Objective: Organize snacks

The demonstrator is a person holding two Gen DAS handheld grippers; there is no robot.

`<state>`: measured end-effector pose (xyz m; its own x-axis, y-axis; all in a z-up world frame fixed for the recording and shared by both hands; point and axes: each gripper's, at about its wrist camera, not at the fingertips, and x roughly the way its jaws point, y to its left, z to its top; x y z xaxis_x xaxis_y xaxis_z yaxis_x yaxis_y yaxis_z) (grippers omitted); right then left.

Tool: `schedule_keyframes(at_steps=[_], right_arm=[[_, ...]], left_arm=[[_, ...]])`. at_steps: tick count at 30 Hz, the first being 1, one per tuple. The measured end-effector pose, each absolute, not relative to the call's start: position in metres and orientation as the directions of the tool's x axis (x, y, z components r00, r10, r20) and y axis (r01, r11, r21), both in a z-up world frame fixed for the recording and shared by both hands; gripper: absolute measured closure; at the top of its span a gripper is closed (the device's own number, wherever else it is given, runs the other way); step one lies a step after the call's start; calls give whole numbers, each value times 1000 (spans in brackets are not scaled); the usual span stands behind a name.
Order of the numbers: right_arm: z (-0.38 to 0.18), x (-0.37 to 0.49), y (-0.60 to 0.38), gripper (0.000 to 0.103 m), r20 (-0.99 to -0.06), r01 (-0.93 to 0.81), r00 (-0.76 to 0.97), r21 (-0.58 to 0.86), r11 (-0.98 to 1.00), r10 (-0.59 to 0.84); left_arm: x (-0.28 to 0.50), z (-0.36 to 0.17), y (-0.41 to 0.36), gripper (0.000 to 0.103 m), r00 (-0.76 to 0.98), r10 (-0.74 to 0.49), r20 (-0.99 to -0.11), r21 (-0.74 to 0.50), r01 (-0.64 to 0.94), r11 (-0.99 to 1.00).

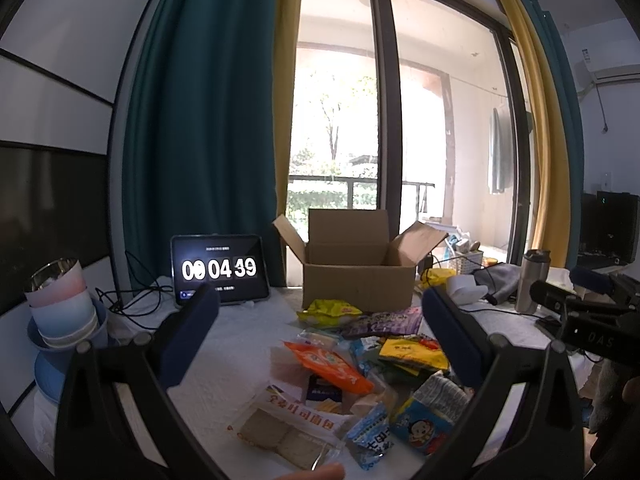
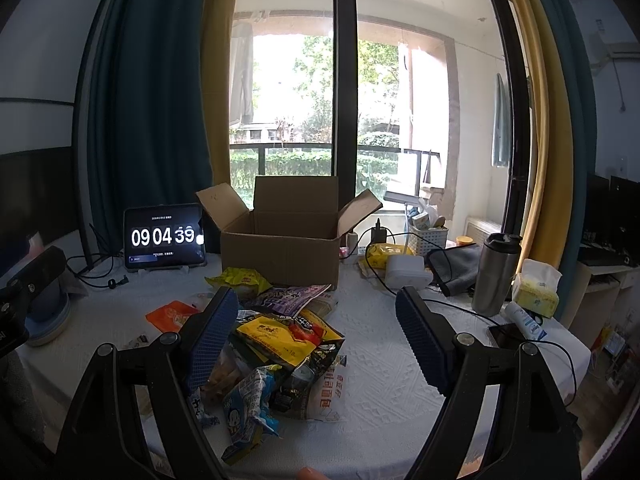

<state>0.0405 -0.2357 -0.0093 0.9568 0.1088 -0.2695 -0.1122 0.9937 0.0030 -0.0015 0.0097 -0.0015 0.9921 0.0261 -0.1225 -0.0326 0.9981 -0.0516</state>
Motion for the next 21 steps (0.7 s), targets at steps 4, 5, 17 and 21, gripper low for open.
schedule_keyframes(at_steps=[4,5,17,21], right_arm=[[-12,39,-234,19,-274,-117,955,-1,993,112],[-12,40,-233,19,-275,-118,955,-2,993,113],[-25,50,-227,19,-321,-148,937,2,989,140],[-36,59,-221,19,-357,-168,921,1,986,157]], left_arm=[[-2,-3,12,1,992,28,-125,-52,-34,998],[-2,-3,12,1,992,29,-126,-54,-36,998],[10,-25,14,1,978,35,-208,-51,-46,998],[18,-40,17,1,965,40,-260,-44,-53,998]])
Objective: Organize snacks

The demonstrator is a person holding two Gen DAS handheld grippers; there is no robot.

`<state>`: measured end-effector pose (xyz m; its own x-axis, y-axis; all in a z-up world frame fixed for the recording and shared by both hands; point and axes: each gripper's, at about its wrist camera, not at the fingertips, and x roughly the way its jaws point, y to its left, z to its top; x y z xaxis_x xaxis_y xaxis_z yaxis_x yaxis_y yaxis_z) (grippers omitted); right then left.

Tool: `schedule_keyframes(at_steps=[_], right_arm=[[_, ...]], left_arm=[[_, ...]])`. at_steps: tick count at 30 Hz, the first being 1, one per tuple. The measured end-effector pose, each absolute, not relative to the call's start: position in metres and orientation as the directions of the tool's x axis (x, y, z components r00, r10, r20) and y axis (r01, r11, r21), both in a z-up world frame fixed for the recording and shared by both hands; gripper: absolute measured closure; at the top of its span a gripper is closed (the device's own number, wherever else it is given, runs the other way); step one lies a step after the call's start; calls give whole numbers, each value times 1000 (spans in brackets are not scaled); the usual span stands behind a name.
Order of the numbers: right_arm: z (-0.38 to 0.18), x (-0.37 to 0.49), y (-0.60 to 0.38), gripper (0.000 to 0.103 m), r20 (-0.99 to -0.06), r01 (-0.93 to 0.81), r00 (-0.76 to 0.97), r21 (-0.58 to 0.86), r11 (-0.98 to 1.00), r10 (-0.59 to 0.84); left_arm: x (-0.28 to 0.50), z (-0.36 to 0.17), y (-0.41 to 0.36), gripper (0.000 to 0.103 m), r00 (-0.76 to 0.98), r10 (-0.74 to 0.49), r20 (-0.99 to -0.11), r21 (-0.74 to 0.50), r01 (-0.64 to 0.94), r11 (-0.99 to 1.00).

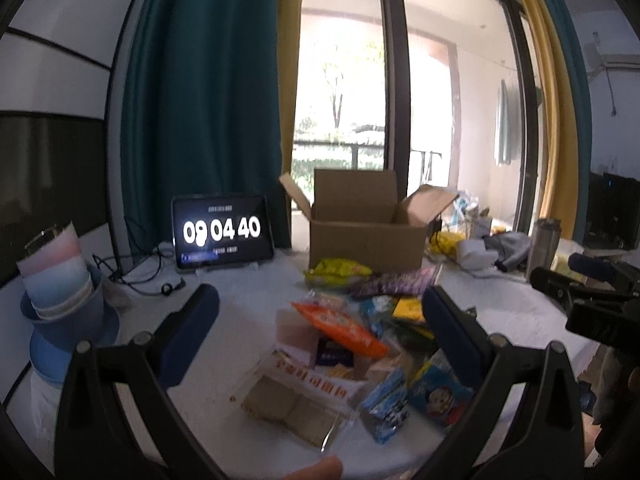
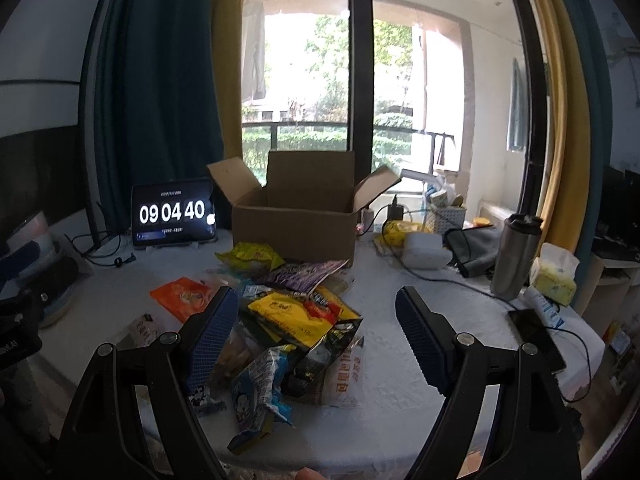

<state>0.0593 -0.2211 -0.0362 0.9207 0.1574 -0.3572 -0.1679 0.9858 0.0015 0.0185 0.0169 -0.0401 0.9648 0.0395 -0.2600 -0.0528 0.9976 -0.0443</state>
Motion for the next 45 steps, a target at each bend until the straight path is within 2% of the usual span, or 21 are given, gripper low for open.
schedule_keyframes(at_steps=[10,17,20,26,30,35,40,44,45], right_arm=[[-69,86,-201,19,-479,-238,851,15,971,216],[-104,103,-192,20,-588,-286,769,36,958,251],[-115,107,-186,24,-625,-317,733,34,948,268],[-128,114,-178,33,-671,-353,683,43,934,289],[-137,119,-172,42,-699,-369,653,42,929,291],[-145,122,-162,48,-723,-379,640,1,926,262],[-152,124,-156,63,-731,-374,645,-51,926,220],[-156,125,-157,65,-727,-376,651,-57,925,219],[-156,125,-157,65,-726,-375,652,-57,925,220]], left_arm=[[51,-98,31,1,894,37,-447,-50,-66,997],[78,-143,69,1,810,1,-587,-179,-131,975],[88,-157,80,1,786,5,-619,-196,-160,968],[105,-172,107,1,756,-15,-654,-259,-206,944],[117,-177,116,1,743,-8,-669,-247,-212,946],[127,-186,122,1,731,-129,-670,-358,-166,919],[131,-183,115,2,726,-212,-654,-409,-103,907],[132,-184,106,2,713,-291,-638,-461,-51,886],[132,-184,105,8,711,-314,-630,-483,-41,875]])
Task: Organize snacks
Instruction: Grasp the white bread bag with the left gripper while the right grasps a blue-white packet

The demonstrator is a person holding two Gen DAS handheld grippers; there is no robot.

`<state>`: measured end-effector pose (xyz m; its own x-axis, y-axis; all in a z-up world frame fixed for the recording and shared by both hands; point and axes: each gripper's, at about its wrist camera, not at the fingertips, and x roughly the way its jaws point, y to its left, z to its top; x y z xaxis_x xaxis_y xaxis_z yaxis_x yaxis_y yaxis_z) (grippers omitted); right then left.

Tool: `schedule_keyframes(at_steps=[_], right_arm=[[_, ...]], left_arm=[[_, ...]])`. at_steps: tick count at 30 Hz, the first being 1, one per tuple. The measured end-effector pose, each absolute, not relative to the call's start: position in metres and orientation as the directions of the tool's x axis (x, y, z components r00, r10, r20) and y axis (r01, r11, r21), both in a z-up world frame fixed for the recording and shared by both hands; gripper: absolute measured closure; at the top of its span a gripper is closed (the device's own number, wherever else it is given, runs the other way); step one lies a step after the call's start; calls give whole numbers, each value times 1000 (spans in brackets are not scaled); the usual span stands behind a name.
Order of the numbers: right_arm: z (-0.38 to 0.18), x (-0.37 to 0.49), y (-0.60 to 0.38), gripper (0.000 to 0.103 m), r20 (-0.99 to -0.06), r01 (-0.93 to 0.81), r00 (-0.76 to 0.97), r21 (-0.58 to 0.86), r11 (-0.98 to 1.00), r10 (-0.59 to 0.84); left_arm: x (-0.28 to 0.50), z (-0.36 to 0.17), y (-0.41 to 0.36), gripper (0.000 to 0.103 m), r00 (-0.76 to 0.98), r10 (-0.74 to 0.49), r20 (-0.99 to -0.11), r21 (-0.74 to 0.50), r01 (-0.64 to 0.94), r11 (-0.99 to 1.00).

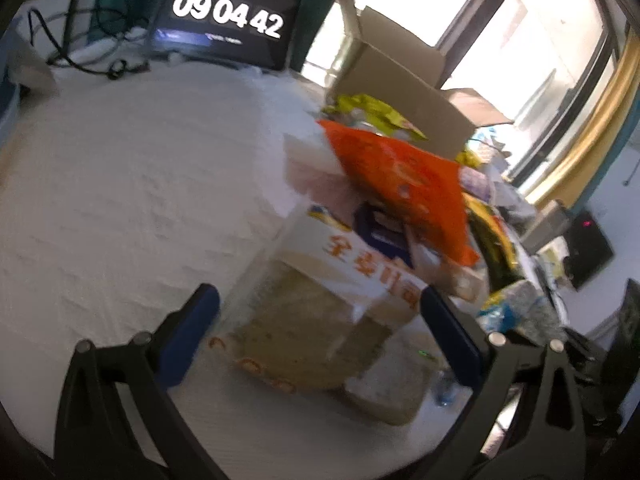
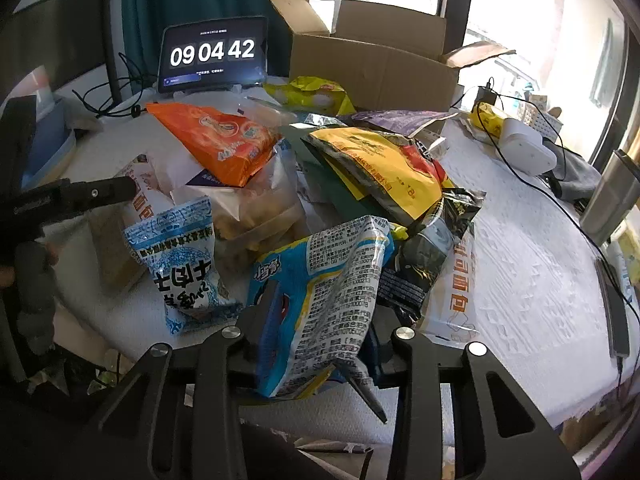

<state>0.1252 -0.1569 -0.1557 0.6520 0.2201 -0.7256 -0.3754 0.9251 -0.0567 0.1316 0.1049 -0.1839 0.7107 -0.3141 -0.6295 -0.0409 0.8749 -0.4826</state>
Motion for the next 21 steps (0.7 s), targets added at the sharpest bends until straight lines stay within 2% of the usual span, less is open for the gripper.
schedule_keyframes(at_steps=[1,2,4,7,10,13,14,15,17,19,21], right_arm=[[-156,125,-157,66,-724,-375,654,-56,925,222],[-156,125,-157,66,-721,-376,656,-55,925,223],[-156,124,-157,68,-717,-378,659,-56,924,226],[-153,122,-155,74,-703,-381,671,-54,923,236],[-153,122,-154,74,-696,-383,675,-49,923,243],[-152,123,-154,75,-691,-386,677,-40,922,253],[-152,124,-154,75,-690,-385,678,-41,922,253],[-153,124,-154,75,-690,-384,678,-39,923,253],[-153,126,-153,75,-688,-381,679,-32,924,256],[-152,129,-148,75,-682,-382,686,-42,923,253],[-152,131,-145,76,-679,-380,691,-50,924,248]], left_arm=[[132,-184,104,17,707,-334,-623,-504,-36,863],[133,-185,102,22,697,-359,-621,-525,-29,850],[134,-187,98,43,679,-395,-618,-551,-16,834],[133,-185,92,54,667,-440,-602,-588,2,809],[133,-183,87,58,665,-461,-587,-606,16,795],[135,-183,79,56,663,-470,-583,-604,33,796],[139,-185,76,51,659,-470,-587,-595,43,803],[142,-189,75,38,650,-479,-590,-596,49,801],[145,-189,69,29,653,-490,-578,-576,99,812],[149,-186,61,11,645,-502,-577,-558,139,819],[154,-184,55,11,641,-493,-588,-548,133,826]])
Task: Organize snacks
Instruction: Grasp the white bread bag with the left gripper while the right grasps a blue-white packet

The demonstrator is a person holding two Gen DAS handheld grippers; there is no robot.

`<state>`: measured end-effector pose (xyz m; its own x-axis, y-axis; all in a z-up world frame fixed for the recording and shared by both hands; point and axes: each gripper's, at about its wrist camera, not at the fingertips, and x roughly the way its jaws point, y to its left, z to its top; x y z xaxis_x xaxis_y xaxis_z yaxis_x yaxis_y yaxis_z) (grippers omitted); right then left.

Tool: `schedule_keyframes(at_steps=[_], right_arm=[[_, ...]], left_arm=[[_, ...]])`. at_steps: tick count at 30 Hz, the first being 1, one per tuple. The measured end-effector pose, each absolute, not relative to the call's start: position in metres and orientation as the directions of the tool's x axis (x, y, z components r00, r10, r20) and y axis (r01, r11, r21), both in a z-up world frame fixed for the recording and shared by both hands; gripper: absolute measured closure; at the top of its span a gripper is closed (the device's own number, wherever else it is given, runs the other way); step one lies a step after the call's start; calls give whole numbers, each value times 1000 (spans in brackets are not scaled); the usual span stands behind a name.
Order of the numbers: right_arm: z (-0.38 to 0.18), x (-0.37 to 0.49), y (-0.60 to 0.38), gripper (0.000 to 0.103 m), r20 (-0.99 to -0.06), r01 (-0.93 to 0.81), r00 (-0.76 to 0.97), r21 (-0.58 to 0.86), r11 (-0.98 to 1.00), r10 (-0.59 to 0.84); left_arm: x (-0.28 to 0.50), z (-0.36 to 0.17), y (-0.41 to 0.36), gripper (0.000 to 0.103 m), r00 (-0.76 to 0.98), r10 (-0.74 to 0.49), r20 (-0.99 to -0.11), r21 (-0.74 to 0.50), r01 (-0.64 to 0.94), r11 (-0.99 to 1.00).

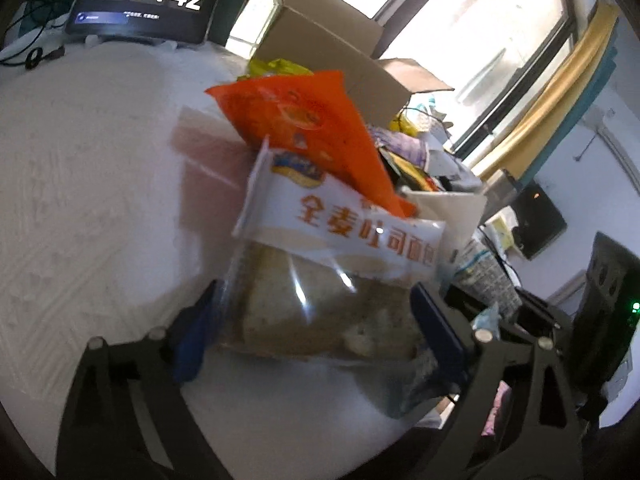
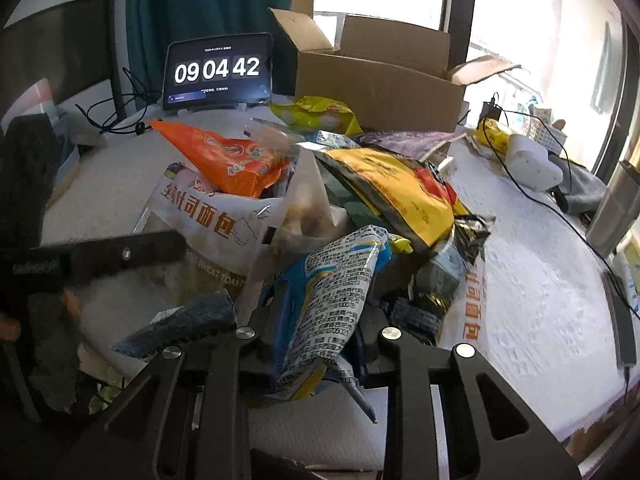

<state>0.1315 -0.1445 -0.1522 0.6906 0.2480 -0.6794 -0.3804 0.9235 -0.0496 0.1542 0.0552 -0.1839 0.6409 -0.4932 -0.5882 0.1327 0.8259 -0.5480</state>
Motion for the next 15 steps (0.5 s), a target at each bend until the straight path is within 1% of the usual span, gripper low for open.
schedule_keyframes(at_steps=[2,4,5,6,7,8,10,13,15], right_arm=[[-151,137,-142,77,-677,-371,695,-49,927,242],[-148,140,-142,78,-672,-364,700,-47,930,240],[-147,142,-142,78,-669,-359,704,-45,932,238],[-146,143,-144,79,-666,-348,710,-50,936,229],[-146,145,-145,80,-666,-343,710,-45,938,228],[-146,146,-147,80,-665,-336,712,-39,941,227],[-144,146,-151,81,-654,-330,720,-29,944,232],[-133,141,-156,82,-623,-332,742,-19,943,249],[-126,140,-159,82,-608,-336,751,-15,942,258]], left_arm=[[158,-183,56,12,637,-500,-587,-564,121,817],[159,-182,60,47,637,-497,-589,-569,110,815],[159,-180,64,51,634,-510,-582,-582,113,805],[157,-178,69,60,641,-517,-568,-591,120,798],[154,-175,73,66,652,-514,-558,-588,126,799],[150,-171,76,68,669,-499,-551,-577,126,807],[146,-162,78,75,689,-486,-538,-570,126,812],[139,-144,80,80,728,-459,-509,-563,122,818],[135,-132,81,81,748,-447,-490,-559,124,820]])
